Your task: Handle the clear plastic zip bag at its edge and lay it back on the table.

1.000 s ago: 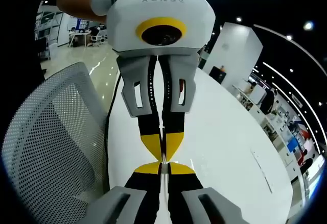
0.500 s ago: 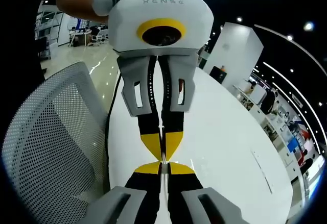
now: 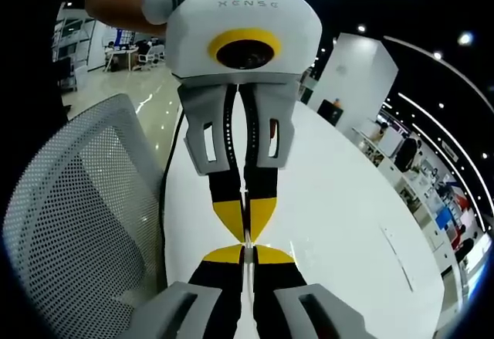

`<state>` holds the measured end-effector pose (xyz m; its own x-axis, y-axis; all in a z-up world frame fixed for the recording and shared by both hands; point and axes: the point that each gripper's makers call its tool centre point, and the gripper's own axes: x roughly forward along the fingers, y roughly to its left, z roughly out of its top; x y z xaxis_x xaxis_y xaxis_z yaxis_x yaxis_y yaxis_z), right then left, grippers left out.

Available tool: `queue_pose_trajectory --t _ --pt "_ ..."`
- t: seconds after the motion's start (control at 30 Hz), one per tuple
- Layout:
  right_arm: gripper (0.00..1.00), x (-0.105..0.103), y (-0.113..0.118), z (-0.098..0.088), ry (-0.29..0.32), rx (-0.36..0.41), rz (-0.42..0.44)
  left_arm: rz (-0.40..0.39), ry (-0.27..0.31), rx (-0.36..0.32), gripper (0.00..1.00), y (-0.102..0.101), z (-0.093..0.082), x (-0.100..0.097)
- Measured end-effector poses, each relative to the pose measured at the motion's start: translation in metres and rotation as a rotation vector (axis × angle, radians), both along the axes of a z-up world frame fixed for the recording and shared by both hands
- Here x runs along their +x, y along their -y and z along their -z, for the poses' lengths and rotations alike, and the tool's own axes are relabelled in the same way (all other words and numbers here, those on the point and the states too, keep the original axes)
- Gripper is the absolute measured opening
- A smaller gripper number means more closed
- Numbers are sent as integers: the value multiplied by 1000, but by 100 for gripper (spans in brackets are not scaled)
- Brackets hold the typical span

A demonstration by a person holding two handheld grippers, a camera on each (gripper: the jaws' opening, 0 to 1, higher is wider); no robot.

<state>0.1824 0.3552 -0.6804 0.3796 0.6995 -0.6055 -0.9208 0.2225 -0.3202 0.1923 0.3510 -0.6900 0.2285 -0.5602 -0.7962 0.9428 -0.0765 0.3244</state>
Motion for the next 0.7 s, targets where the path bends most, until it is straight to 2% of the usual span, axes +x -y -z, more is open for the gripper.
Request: queue_pose_trajectory --t 0.7 --pt "0 0 3 2 -7 0 10 -3 -7 6 0 -4 0 -1"
